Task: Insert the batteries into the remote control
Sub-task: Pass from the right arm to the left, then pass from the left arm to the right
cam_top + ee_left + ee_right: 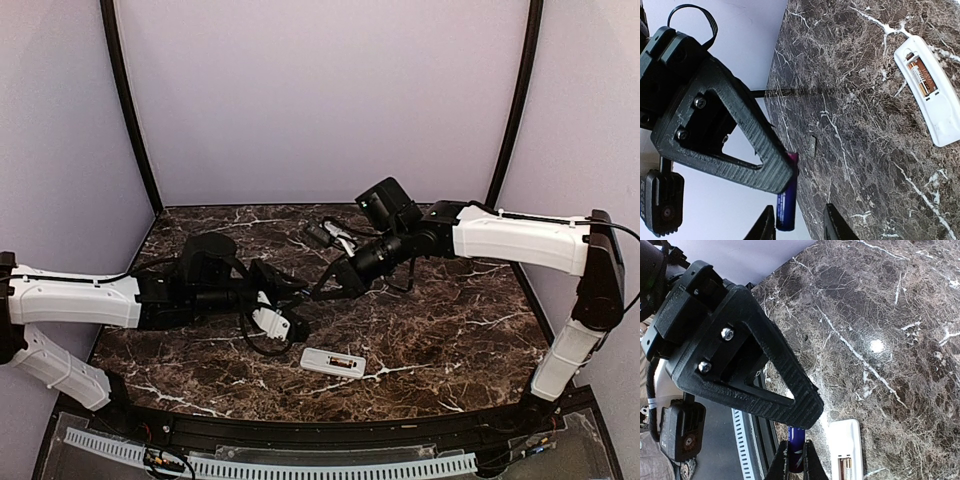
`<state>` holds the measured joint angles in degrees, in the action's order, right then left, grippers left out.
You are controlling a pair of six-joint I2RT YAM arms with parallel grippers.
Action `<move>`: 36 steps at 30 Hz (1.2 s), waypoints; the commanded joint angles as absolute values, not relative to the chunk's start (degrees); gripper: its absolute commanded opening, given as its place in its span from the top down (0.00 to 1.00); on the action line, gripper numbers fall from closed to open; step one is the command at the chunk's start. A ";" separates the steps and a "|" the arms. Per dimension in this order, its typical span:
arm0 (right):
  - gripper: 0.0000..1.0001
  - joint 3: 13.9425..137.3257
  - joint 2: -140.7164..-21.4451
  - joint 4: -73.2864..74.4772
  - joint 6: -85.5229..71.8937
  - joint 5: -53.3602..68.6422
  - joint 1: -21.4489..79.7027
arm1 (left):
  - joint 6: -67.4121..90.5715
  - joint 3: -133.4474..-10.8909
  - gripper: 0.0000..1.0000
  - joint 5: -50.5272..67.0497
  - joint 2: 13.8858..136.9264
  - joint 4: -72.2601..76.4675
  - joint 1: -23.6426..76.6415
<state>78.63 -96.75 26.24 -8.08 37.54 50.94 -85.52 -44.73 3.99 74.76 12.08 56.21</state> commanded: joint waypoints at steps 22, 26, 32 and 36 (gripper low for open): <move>0.92 79.47 -93.78 25.91 -8.53 33.39 50.35 | -79.53 -43.51 1.00 -0.61 74.05 15.33 58.16; 0.82 78.38 -90.40 26.41 -9.05 27.99 48.38 | -69.88 -43.71 1.00 -3.66 73.00 14.34 58.14; 0.70 71.21 -84.13 21.52 -12.17 23.81 41.52 | -47.75 -46.79 1.00 -10.22 74.28 13.16 57.56; 0.58 63.01 -78.63 12.19 -13.28 24.01 36.61 | -32.39 -50.91 1.00 -10.51 76.17 12.05 53.92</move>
<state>69.54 -82.61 21.32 -11.55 26.06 40.16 -51.92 -45.95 -8.19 75.16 12.93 56.90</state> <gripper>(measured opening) 0.368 0.076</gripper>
